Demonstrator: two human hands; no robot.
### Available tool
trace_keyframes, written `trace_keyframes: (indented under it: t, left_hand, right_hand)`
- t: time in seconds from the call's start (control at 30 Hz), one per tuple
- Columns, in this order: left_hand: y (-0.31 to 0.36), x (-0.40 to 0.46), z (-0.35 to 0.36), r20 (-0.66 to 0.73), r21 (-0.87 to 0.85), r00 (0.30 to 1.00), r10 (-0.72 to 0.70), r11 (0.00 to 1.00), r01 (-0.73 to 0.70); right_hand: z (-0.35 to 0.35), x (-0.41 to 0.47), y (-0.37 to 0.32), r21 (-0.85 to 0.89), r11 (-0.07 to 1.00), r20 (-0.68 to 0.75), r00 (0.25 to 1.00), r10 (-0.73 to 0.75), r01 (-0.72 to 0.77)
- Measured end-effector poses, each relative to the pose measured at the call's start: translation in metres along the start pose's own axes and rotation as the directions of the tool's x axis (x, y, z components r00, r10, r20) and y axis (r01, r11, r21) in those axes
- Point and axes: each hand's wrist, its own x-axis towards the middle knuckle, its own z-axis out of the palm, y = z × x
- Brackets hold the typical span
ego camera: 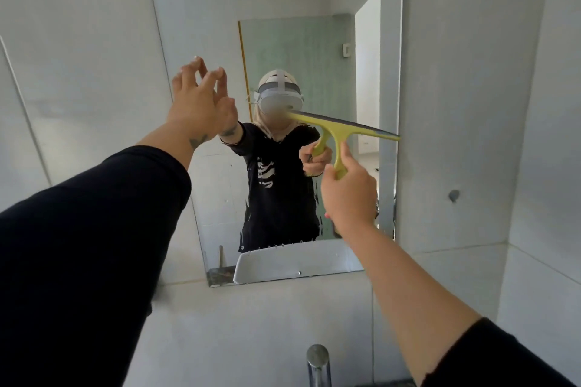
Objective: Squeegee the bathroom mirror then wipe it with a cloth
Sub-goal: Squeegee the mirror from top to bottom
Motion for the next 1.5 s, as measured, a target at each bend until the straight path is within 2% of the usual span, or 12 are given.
trace_keyframes:
  t: [0.17,0.4,0.63,0.77,1.0,1.1,1.23,1.5]
  left_hand:
    - [-0.002,0.000,-0.005,0.034,0.010,0.999,0.036,0.999,-0.037]
    - [-0.009,-0.001,-0.006,0.070,-0.046,0.995,0.064,0.997,-0.061]
    - [-0.012,-0.001,-0.004,0.097,0.007,0.992,0.081,0.997,-0.082]
    - [-0.012,-0.006,-0.003,0.097,-0.002,0.992,0.087,0.996,-0.087]
    - [-0.026,-0.049,0.025,0.035,-0.006,0.995,0.093,0.996,-0.093]
    - [-0.028,-0.074,0.037,0.029,0.024,0.994,0.108,0.994,-0.109]
    - [-0.025,-0.098,0.053,0.085,0.053,0.989,0.119,0.991,-0.124]
    - [-0.024,-0.102,0.068,0.126,0.077,0.985,0.121,0.988,-0.131]
  right_hand:
    - [0.032,-0.022,-0.014,0.051,0.999,0.026,1.000,-0.014,0.012]
    - [0.063,-0.047,-0.036,0.031,0.986,0.102,0.980,-0.169,0.167]
    - [0.083,-0.056,-0.041,-0.145,0.913,0.262,0.905,-0.335,0.380]
    - [0.078,-0.055,-0.031,-0.259,0.824,0.360,0.842,-0.401,0.503]
    - [0.042,-0.031,-0.006,-0.464,0.686,0.436,0.819,-0.374,0.560]
    - [0.024,-0.023,0.004,-0.480,0.690,0.426,0.831,-0.356,0.542]
    - [0.000,-0.016,0.017,-0.512,0.676,0.437,0.838,-0.326,0.530]
    - [-0.034,0.001,0.036,-0.603,0.642,0.414,0.874,-0.256,0.474]
